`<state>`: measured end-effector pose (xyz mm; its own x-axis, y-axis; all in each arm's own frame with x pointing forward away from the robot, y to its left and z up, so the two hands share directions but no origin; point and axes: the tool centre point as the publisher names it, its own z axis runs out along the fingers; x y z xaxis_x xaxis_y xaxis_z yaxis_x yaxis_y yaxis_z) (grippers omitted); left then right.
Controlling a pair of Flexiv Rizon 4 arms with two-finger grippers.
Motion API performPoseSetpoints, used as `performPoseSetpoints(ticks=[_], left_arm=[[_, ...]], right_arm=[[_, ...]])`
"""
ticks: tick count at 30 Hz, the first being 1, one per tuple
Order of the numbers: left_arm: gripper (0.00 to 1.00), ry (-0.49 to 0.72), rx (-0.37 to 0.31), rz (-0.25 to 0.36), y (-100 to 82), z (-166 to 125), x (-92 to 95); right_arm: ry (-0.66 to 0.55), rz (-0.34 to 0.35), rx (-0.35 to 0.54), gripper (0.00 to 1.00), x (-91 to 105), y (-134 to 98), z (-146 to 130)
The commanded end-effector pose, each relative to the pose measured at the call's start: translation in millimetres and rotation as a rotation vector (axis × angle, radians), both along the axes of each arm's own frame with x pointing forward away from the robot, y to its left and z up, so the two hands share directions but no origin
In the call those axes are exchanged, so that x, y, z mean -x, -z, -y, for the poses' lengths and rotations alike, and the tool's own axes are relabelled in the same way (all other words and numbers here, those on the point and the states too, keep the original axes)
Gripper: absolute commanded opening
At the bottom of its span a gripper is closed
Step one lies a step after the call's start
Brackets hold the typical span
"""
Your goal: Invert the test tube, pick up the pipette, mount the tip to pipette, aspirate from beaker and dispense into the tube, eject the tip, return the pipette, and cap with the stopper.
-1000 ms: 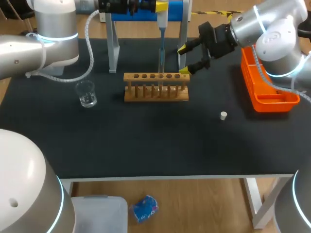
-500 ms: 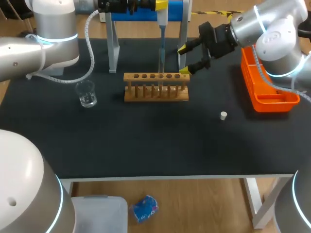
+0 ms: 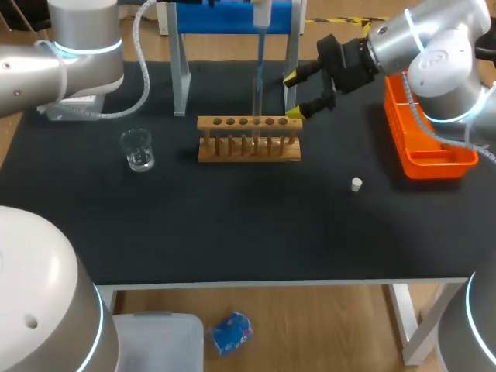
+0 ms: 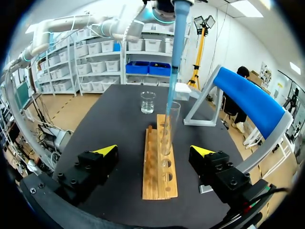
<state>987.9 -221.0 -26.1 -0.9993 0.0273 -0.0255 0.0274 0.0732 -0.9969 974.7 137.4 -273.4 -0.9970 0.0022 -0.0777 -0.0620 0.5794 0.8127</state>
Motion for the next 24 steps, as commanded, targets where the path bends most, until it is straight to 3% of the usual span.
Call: performPoseSetpoints(ticks=[1, 18, 24], left_arm=[[0.00, -0.010, -0.014, 0.008, -11.6, 3.2, 7.3], [0.00, 0.000, -0.045, 0.068, -49.2, 20.2, 39.5], [0.00, 0.012, -0.040, 0.057, -44.3, 24.8, 53.6]], right_arm=[[0.000, 0.000, 0.001, 1.00, 0.1, 0.2, 0.2], [0.000, 0.000, 0.001, 1.00, 0.1, 0.2, 0.2], [-0.008, 0.000, -0.018, 1.00, 2.6, -2.4, 2.2]])
